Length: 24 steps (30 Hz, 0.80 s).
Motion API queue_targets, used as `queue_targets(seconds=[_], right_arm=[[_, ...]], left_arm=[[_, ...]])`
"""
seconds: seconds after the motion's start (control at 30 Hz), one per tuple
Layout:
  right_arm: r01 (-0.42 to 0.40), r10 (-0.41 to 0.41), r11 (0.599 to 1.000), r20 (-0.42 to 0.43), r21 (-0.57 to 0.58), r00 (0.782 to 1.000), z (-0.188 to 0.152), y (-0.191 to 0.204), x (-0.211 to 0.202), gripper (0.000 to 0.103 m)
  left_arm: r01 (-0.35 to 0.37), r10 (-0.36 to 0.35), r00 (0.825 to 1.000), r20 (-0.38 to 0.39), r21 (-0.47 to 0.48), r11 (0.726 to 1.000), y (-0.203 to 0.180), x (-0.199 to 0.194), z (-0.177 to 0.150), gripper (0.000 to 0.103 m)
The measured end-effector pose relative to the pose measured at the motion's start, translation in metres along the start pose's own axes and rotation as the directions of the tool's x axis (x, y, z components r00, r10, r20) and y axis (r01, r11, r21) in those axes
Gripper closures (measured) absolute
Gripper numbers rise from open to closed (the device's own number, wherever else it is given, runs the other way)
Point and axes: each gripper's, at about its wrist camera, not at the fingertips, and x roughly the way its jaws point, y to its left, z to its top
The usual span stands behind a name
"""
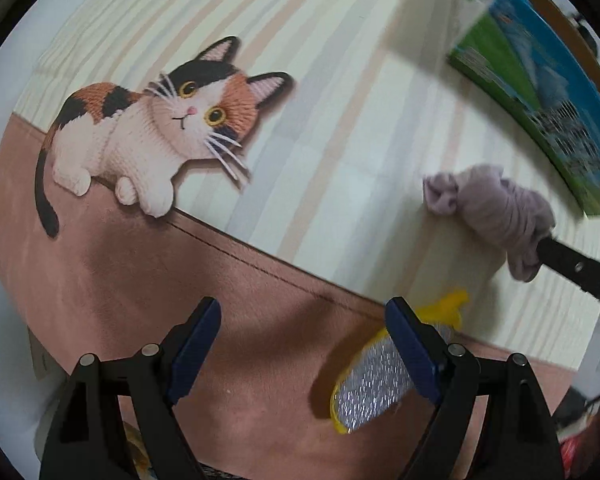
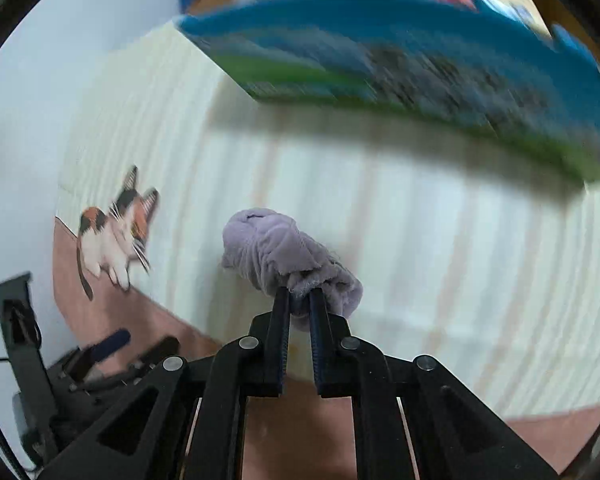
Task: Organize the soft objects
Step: 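Grasp the lilac cloth with right gripper while left grasps the steel scrubber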
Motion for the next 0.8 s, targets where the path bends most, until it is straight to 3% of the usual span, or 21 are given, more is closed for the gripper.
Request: queue_targets(seconds=[0.07,0.13,0.17,0.2,0.23,0.4,0.5,0.53,0.57,0.6,0.7,0.8], right_arm=[[0.012,-0.014,0.999,-0.044,-0.047,0.999,-0.006,0.000,0.003,0.089],[0.057,-0.065,0.988,-0.054,-0.147,0.996,-0.005,0.012,0.005,0.072],[0.088,-0.102,0.973,-0.052,-0.212,0.993,-0.002,0.021,0.005,0.040],[0.101,-0.118,0.960,-0.051,-0.260,0.992,0.001,0.029,0.004,0.016],[0.099,-0.122,0.941,-0.053,-0.323,0.991,0.005,0.039,0.005,0.013],[0.171,-0.274,0.805,-0.101,-0.568,0.956,0.022,0.076,0.042,0.014],[0.136,-0.290,0.794,-0.172,-0.593,0.942,0.024,0.078,0.067,0.018],[0.121,-0.282,0.795,-0.186,-0.595,0.941,0.023,0.076,0.072,0.024],[0.117,-0.280,0.800,-0.193,-0.589,0.941,0.022,0.073,0.075,0.043],[0.115,-0.277,0.810,-0.202,-0.575,0.939,0.021,0.070,0.077,0.050],[0.109,-0.240,0.867,-0.215,-0.487,0.947,0.018,0.047,0.070,0.051],[0.148,-0.228,0.934,-0.224,-0.324,0.948,0.011,0.006,0.055,0.052]], left_arm=[[0.003,-0.003,1.000,0.000,0.019,1.000,0.001,-0.004,-0.005,0.019],[-0.007,0.007,1.000,0.002,0.030,1.000,0.003,-0.005,-0.010,0.019],[-0.011,0.011,1.000,0.005,0.034,0.999,0.002,-0.006,-0.013,0.019],[-0.017,0.017,1.000,0.002,0.039,0.999,0.001,-0.007,-0.014,0.019],[-0.022,0.022,1.000,-0.003,0.041,0.999,0.000,-0.009,-0.015,0.019],[-0.028,0.029,0.999,-0.018,0.050,0.998,0.001,-0.004,-0.021,0.019],[-0.037,0.039,0.999,-0.029,0.064,0.997,-0.002,-0.002,-0.021,0.019],[-0.035,0.038,0.999,-0.034,0.068,0.997,-0.003,-0.001,-0.021,0.019],[-0.034,0.037,0.999,-0.038,0.073,0.997,-0.003,-0.001,-0.022,0.019],[-0.033,0.037,0.998,-0.041,0.084,0.996,-0.004,-0.001,-0.023,0.019],[-0.026,0.033,0.998,-0.050,0.125,0.992,-0.016,0.001,-0.025,0.019],[-0.011,0.022,0.998,-0.061,0.182,0.983,-0.032,-0.002,-0.029,0.019]])
